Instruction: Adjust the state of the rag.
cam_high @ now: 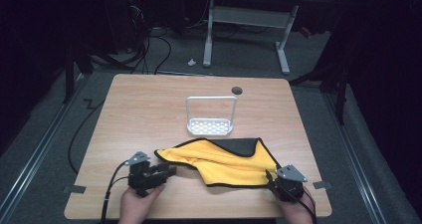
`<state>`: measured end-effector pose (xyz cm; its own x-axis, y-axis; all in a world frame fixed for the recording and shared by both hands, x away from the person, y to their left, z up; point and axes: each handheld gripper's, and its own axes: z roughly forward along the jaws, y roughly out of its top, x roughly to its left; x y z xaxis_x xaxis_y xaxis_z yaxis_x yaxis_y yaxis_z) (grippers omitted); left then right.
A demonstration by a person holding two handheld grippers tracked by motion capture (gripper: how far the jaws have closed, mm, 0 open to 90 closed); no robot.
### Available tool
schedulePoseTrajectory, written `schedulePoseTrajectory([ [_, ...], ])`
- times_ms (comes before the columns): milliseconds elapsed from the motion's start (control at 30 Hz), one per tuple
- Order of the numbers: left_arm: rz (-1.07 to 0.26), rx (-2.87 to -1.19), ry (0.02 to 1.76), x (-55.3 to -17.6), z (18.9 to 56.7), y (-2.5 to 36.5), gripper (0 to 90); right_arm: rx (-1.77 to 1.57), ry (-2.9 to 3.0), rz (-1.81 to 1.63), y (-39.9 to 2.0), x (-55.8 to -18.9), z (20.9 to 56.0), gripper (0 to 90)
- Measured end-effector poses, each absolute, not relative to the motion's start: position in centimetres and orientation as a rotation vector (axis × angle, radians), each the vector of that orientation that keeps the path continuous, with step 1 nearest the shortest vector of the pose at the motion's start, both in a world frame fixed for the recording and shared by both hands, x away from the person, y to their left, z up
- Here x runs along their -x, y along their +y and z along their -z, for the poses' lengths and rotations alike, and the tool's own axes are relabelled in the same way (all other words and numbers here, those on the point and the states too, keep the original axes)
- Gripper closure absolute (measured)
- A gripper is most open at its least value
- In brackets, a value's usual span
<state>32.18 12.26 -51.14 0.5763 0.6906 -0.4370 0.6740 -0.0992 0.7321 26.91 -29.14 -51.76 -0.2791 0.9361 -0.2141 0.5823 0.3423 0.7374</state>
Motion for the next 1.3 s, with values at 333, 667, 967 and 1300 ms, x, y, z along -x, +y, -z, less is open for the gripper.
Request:
schedulePoseTrajectory([
  [333, -0.057, -1.850, 1.239, -35.2, 52.3, 7.1, 50.8, -1.295, 2.016, -0.699, -28.5, -26.8, 52.3, 57.4],
  [667, -0.133, -1.862, 1.253, -36.5, 52.6, 6.8, 82.1, -1.291, 2.037, -0.699, -28.4, -27.1, 52.6, 58.5],
  [967, -0.106, -1.879, 1.177, -33.9, 51.5, 11.7, 82.8, -1.329, 2.001, -0.673, -29.3, -27.4, 52.6, 59.4],
  [1300, -0.156, -1.835, 1.180, -33.1, 49.5, 16.3, 85.3, -1.356, 1.965, -0.634, -29.8, -28.0, 52.5, 61.2],
])
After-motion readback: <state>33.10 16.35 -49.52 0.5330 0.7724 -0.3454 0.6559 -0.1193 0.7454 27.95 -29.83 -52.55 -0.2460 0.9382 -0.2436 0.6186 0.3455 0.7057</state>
